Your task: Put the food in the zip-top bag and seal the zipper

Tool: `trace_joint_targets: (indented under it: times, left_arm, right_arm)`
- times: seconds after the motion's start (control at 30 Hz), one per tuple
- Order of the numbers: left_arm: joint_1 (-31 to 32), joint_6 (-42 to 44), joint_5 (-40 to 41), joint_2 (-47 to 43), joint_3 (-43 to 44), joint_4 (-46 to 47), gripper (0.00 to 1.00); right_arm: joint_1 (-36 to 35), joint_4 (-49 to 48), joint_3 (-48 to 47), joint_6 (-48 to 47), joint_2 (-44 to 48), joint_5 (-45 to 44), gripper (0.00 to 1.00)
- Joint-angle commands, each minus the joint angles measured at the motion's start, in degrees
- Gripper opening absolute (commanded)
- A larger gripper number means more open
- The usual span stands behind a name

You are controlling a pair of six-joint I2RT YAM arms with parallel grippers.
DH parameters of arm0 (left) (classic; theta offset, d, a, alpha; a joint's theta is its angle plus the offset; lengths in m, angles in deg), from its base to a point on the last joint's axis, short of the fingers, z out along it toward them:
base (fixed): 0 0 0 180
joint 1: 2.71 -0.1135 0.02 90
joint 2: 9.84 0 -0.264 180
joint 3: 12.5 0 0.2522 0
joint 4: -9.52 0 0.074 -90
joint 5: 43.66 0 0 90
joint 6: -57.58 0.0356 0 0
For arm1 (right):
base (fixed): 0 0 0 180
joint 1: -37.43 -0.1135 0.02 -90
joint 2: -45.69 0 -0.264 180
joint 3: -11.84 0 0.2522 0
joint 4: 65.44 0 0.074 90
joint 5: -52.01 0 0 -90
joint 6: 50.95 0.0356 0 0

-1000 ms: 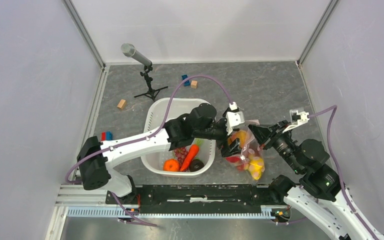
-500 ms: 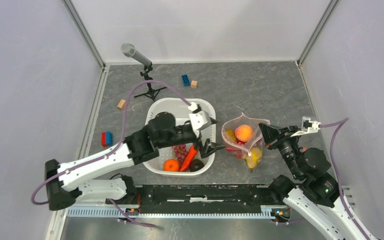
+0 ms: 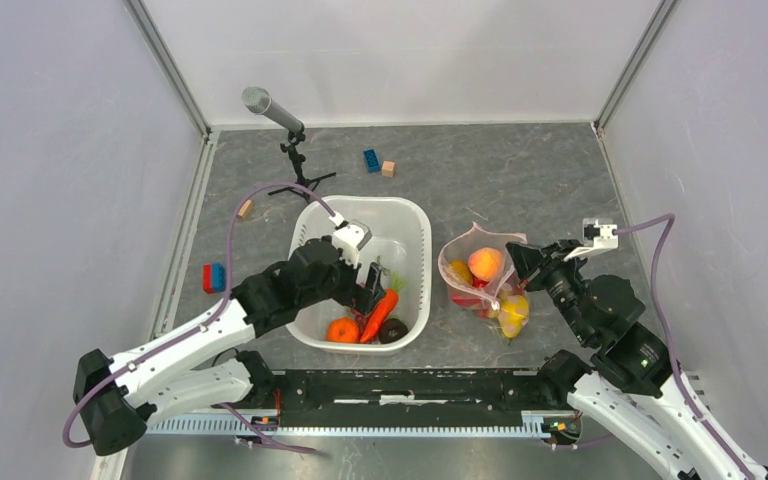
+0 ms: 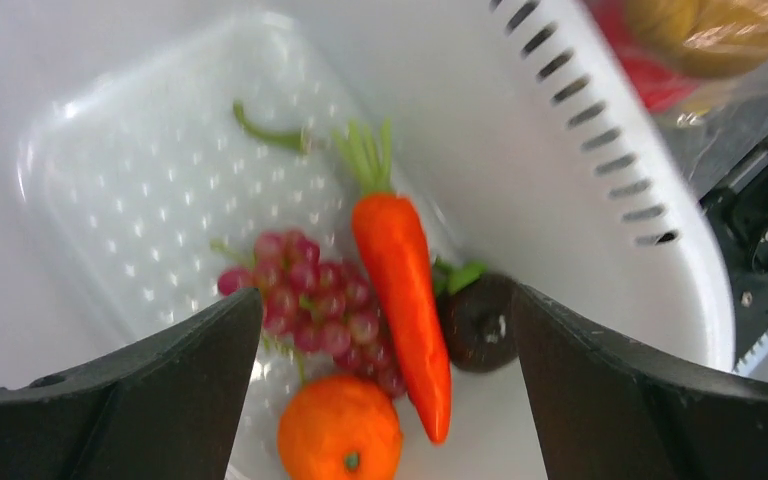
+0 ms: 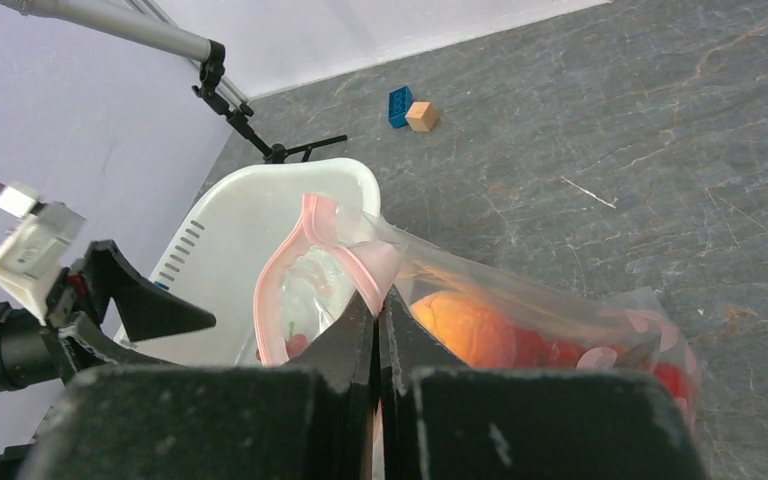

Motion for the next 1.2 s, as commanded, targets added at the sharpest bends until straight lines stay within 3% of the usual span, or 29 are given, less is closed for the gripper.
trace_joint_targets:
  times: [0.0, 0.17, 0.37, 0.53, 0.63, 0.77, 0.9, 1.1, 1.17]
  left_arm:
    - [-1.3, -10.3, 0.4, -0.3, 0.7, -11.4, 1.00]
    - [-1.8, -17.2, 0.3, 5.8, 0.5, -17.5, 1.00]
    - [-1.9, -18.5, 4.1, 11.8, 2.1, -19.2, 1.00]
    - [-2.5, -18.0, 11.5, 11.1, 1.8, -13.3, 1.00]
    - [-5.1, -17.6, 11.6, 14.4, 1.1, -7.2, 1.00]
    - [-8.6, -22.2, 5.9, 23.0, 1.1, -0.7, 0.88]
    - [-8.6, -23.7, 5.2, 28.7, 1.1, 0.9, 0.73]
    - [-8.6, -21.4, 5.0, 28.6, 1.6, 1.4, 0.48]
    - [-8.7, -20.6, 4.6, 27.0, 2.4, 1.1, 0.45]
  right_arm:
    - [0.1, -3.1, -0.1, -0.1, -0.6, 0.8, 0.02]
    - [0.1, -2.7, 0.2, 0.4, 0.2, 0.7, 0.02]
    - [0.1, -2.2, 0.0, -0.5, 0.9, -0.9, 0.02]
    - [0.1, -7.4, 0.2, -7.4, 0.6, 4.3, 0.02]
    - [0.1, -9.6, 0.2, -10.3, -0.5, 5.2, 0.02]
    - [0.0, -10.2, -0.7, -14.7, -2.4, 3.1, 0.02]
    - [0.1, -9.7, -2.2, -17.0, -3.6, 1.0, 0.02]
    - [0.1, -9.5, -1.8, -17.9, -3.8, -1.4, 0.03]
    - [0.0, -9.5, -1.8, -17.5, -4.2, -1.3, 0.03]
